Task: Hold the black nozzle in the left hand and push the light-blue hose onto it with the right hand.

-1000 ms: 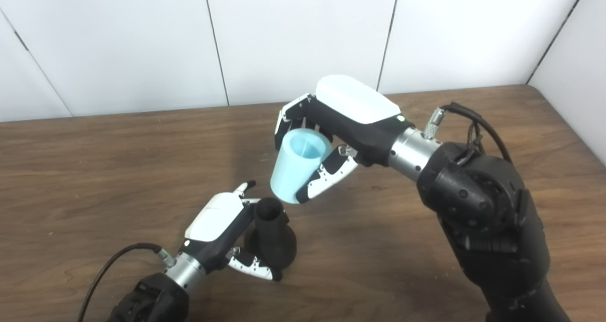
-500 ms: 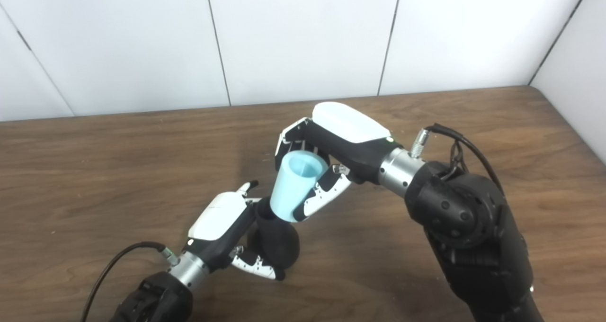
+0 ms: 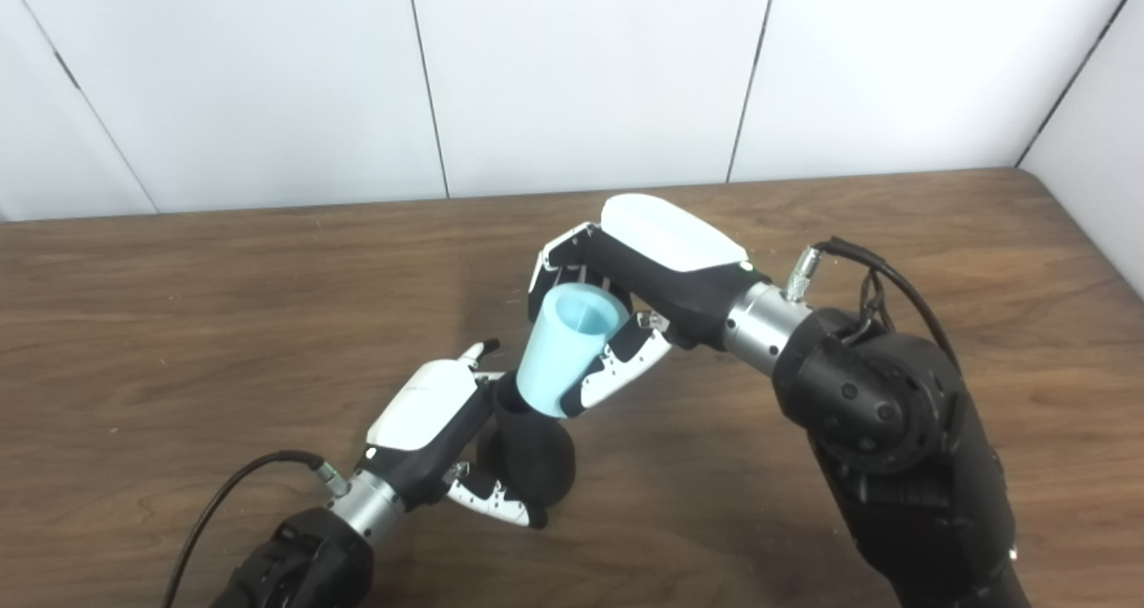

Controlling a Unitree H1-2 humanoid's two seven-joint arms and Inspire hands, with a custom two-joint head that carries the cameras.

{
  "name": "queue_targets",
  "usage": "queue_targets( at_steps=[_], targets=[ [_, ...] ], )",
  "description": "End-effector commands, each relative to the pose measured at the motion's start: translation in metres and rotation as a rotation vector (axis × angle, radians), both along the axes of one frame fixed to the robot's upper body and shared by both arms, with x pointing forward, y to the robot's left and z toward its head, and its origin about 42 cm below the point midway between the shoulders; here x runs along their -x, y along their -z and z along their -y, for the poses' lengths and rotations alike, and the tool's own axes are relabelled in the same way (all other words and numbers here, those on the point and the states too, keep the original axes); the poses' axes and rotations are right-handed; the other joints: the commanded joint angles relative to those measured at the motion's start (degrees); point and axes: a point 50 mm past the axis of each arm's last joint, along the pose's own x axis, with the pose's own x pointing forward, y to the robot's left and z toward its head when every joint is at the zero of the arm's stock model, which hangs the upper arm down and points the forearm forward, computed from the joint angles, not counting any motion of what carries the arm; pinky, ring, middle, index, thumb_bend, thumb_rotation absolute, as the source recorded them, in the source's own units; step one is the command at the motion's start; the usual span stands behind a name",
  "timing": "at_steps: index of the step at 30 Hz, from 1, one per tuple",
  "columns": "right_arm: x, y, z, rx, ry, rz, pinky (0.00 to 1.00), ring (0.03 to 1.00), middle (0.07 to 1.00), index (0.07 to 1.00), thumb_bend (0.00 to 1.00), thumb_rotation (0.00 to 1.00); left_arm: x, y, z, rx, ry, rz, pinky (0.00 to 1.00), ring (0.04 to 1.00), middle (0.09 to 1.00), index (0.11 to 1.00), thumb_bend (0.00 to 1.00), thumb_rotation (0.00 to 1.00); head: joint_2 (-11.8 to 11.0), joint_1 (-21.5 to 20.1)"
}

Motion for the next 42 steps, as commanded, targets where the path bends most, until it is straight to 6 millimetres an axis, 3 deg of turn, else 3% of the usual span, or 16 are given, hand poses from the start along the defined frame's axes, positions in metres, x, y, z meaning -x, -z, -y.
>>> queue_targets(
  at_steps=[1,7,18,24,39,42],
  targets=[
    [0.001,-0.024,0.0,-0.021,-0.01,0.085,0.3,0.422,0.512,0.517,0.5,0.0,0.009,0.031,0.003,-0.081,0.028,-0.145,1.0,0.511,0.426,0.491,0.5,0.0,0.1,-0.1],
    [-0.001,-0.034,0.007,-0.04,0.01,0.124,0.3,0.424,0.513,0.519,0.5,0.0,0.009,0.032,0.005,-0.082,0.027,-0.148,1.0,0.511,0.427,0.49,0.5,0.0,0.2,0.1],
    [0.002,-0.015,-0.004,-0.002,0.007,0.126,0.3,0.422,0.503,0.513,0.5,0.0,0.008,0.03,0.006,-0.075,0.028,-0.153,1.0,0.517,0.431,0.49,0.5,0.0,0.6,0.8],
    [-0.002,-0.007,-0.004,0.035,-0.003,0.088,0.31,0.422,0.501,0.506,0.5,0.0,0.008,0.03,0.006,-0.075,0.026,-0.155,1.0,0.471,0.449,0.498,0.5,0.0,0.8,0.9],
    [-0.002,-0.007,-0.014,0.032,-0.02,0.067,0.31,0.428,0.516,0.511,0.5,0.0,0.007,0.031,0.006,-0.078,0.028,-0.153,1.0,0.514,0.429,0.49,0.5,0.0,0.7,0.9],
    [-0.003,-0.011,-0.016,0.021,-0.024,0.078,0.31,0.425,0.514,0.51,0.5,0.0,0.007,0.033,0.007,-0.082,0.028,-0.154,1.0,0.475,0.448,0.497,0.5,0.0,0.7,0.9]
  ],
)
